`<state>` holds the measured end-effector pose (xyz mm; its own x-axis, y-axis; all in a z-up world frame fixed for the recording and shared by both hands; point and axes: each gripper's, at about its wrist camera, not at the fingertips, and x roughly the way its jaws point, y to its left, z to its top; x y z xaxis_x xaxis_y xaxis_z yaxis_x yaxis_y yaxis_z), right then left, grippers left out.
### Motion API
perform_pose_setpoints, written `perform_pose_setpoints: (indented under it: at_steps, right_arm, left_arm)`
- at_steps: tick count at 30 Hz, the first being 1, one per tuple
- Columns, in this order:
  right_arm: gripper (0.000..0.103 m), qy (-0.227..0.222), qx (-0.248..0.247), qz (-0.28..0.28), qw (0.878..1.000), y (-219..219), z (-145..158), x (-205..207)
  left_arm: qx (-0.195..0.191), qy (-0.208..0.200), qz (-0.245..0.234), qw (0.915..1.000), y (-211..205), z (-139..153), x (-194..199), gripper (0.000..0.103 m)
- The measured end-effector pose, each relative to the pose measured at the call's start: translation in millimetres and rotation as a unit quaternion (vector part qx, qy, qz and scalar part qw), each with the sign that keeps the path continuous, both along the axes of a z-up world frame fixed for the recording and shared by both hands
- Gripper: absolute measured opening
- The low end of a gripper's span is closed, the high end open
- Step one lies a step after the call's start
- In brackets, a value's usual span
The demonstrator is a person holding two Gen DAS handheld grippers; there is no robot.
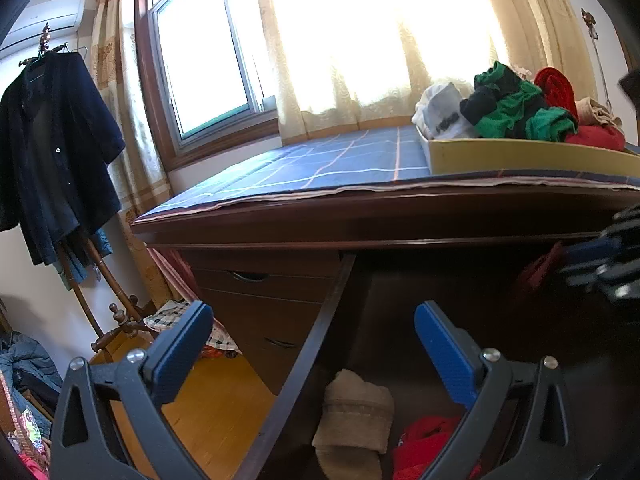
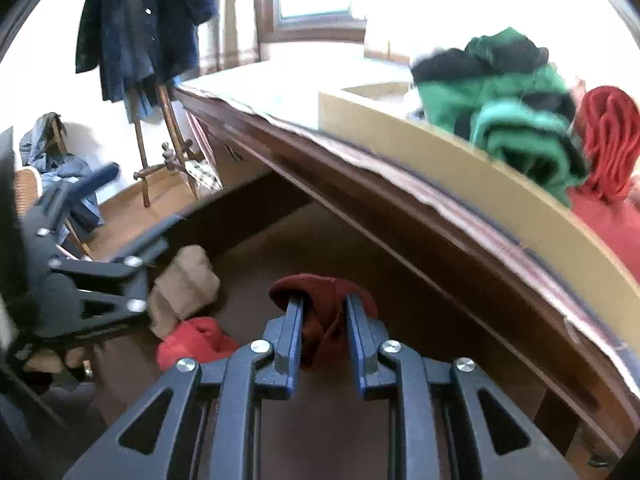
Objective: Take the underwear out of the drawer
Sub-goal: 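Close the right gripper on the dark red underwear, then lift the dark red underwear with the right gripper over the tray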
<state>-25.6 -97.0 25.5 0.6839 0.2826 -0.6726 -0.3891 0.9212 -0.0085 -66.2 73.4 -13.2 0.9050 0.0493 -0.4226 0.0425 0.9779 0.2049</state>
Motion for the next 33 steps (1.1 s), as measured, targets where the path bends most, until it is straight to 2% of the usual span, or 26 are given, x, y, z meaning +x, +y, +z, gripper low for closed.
perform_pose_setpoints:
  at_steps: [2, 8, 14, 17, 26, 33]
  right_arm:
    - [0.022, -0.006, 0.001, 0.002, 1.000, 3, 2, -6]
    - [0.022, -0.016, 0.059, -0.027, 0.998, -9, 9, -22]
    - [0.022, -0.024, 0.185, -0.061, 0.981, -47, 24, -42]
    - [0.022, -0.037, 0.220, -0.061, 0.973, -56, 34, -56]
    - [0.022, -0.099, 0.215, -0.066, 0.969, -49, 71, -83]
    - [0.022, -0.154, 0.209, -0.083, 0.962, -40, 90, -72]
  left_arm:
    - [0.000, 0.000, 0.000, 1.0000, 0, 0, 0, 0.103]
    - [0.002, -0.001, -0.001, 1.0000, 0, 0, 0, 0.103]
    - [0.002, -0.002, 0.000, 1.0000, 0, 0, 0, 0.103]
    - [0.003, -0.002, 0.000, 1.0000, 0, 0, -1, 0.103]
    - [0.004, -0.002, 0.000, 1.0000, 0, 0, -1, 0.103]
    - [0.003, -0.002, 0.000, 1.0000, 0, 0, 0, 0.103]
